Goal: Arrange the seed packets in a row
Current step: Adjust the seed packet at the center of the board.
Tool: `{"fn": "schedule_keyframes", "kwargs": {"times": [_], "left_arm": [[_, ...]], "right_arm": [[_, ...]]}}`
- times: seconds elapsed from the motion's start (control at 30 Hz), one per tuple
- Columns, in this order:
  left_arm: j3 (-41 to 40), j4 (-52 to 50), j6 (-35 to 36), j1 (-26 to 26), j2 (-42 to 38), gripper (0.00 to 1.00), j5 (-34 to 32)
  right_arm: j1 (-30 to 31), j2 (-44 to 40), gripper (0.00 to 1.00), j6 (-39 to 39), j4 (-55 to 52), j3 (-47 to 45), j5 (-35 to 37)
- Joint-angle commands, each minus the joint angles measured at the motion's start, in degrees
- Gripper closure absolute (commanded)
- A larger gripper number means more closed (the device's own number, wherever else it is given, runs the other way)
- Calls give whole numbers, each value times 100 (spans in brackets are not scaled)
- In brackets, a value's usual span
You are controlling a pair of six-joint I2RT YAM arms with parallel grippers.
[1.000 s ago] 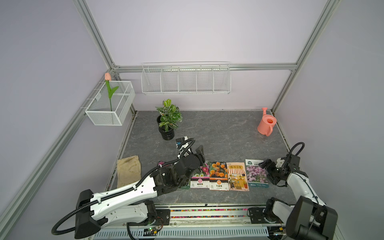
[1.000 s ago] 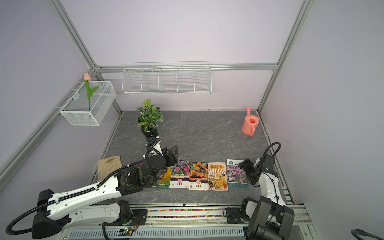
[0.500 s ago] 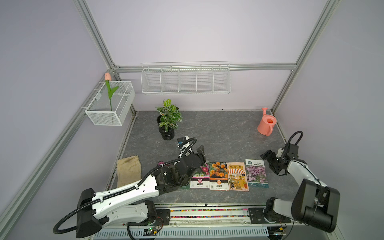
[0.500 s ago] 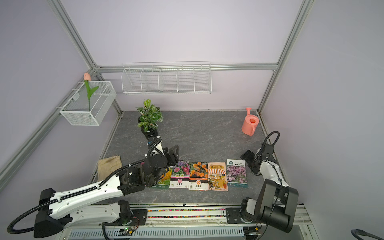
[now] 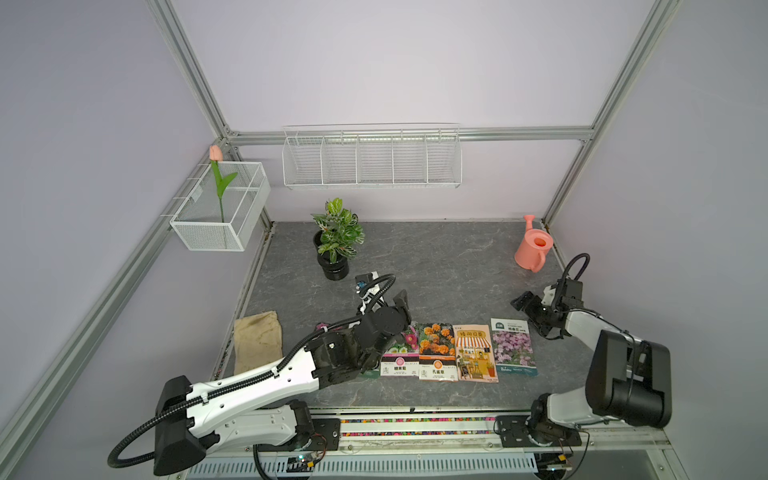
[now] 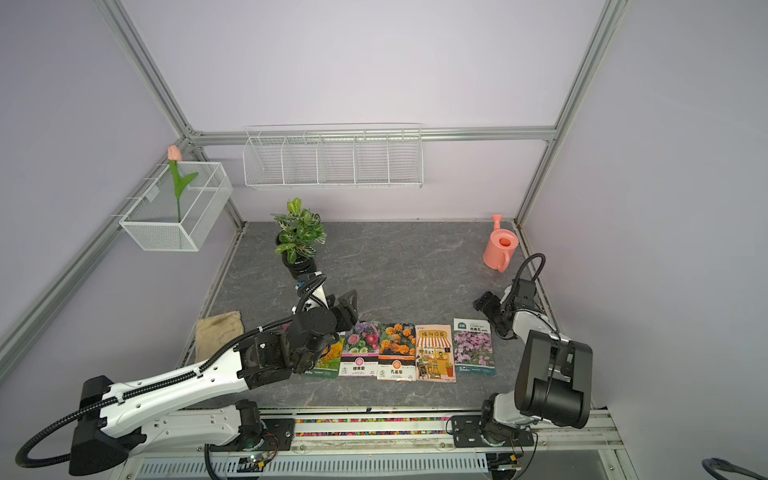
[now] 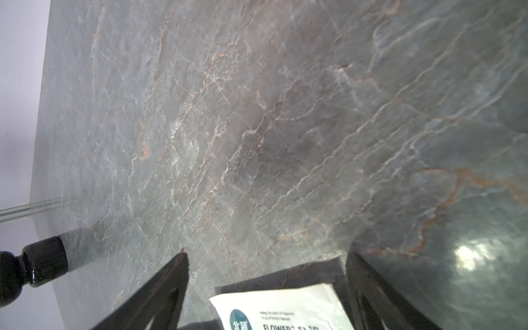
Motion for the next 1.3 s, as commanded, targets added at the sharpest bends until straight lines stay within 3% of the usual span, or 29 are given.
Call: {"fn": "schedule_keyframes", "kwargs": {"times": [0.0,0.47,0.57,0.6,0.7,0.8,0.97,1.03,1.17,1.27], "left_arm": [[151,-141,13,30,-43,33,-145],[159,-264,-91,34,-119,33,-176],[281,-385,2,74,-108,31,-335],[422,-564,-17,165,-94,27,-403],[932,-1149,-148,794,-18,0,-380],[1092,-1023,-90,1511,139,0,-992],[648,836,1598,2699,543,0,-1670],[542,1212,2302,3236,798,0,-1565],[397,842,2310,4480,1193,1,-1119],[-539,2276,3071,5210,1307,0,-650]], "right_arm": [[99,103,12,41,-79,45,-90],[251,-294,12,12,-538,-11,-97],[296,-487,12,-36,-772,38,364],[342,-615,12,-63,-888,91,638],[759,-1007,11,-254,-1263,470,1524],[1474,-1170,11,-482,-1263,1006,2093],[2238,-762,12,-1186,-97,1523,2098],[2313,-507,12,-1558,243,1599,1978],[2361,-167,12,-2440,607,1504,2110],[2357,-206,11,-3072,1394,854,2268]]}}
